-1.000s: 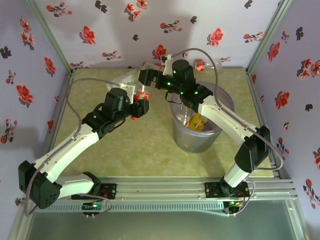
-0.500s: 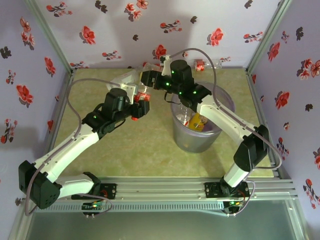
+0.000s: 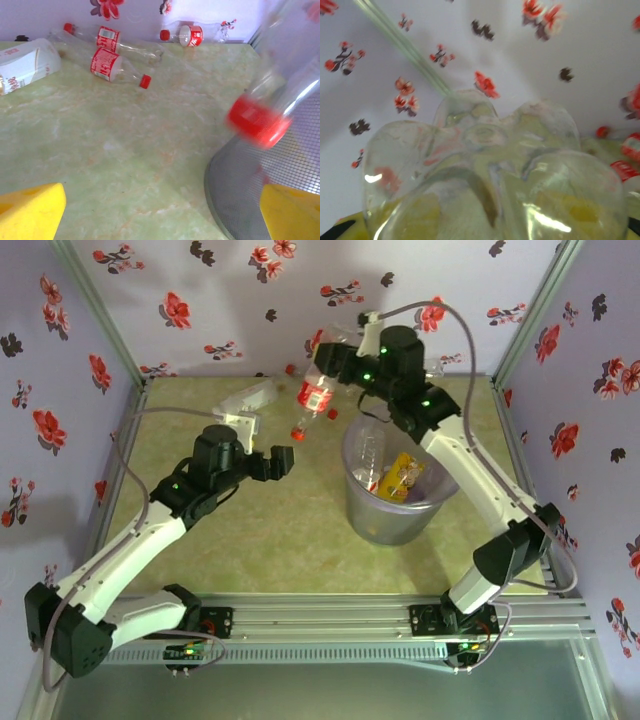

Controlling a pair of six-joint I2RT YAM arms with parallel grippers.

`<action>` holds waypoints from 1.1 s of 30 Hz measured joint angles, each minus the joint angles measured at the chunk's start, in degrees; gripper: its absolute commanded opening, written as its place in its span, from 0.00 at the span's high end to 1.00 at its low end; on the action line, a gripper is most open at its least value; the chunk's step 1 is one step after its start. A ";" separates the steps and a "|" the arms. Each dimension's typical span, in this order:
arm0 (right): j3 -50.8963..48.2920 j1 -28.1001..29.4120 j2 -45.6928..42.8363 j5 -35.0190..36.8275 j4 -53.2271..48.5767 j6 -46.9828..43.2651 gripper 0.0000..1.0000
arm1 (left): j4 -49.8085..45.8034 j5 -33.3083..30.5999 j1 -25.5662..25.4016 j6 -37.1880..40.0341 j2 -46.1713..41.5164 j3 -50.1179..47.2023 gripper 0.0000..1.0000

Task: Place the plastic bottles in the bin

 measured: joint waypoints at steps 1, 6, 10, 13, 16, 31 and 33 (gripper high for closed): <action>0.44 -1.11 -0.63 0.39 -0.61 -0.52 0.53 | 0.57 -0.13 0.26 -0.15 -0.46 -0.83 0.00; 1.66 -8.11 -6.16 3.06 -4.17 -2.80 0.53 | 3.76 -0.42 1.22 -1.16 -1.03 -4.35 0.00; 2.97 -12.98 -10.97 4.98 -9.18 -5.64 0.53 | 5.20 -0.46 2.03 -1.36 0.39 -4.66 0.00; 3.32 -15.63 -14.78 6.75 -14.71 -8.52 0.53 | 6.08 -0.70 2.36 -1.40 2.54 -4.66 0.00; 3.34 -16.65 -18.21 8.96 -21.62 -11.41 0.53 | 6.27 -0.81 2.58 -1.38 4.66 -4.66 0.00; -18.14 -16.68 -29.49 8.48 -37.00 -9.51 0.54 | 6.49 -1.46 4.55 -1.49 8.44 -4.63 0.00; -21.53 -16.68 -30.29 7.26 -36.41 -7.80 0.54 | 6.47 -1.46 4.55 -1.51 8.44 -4.63 0.00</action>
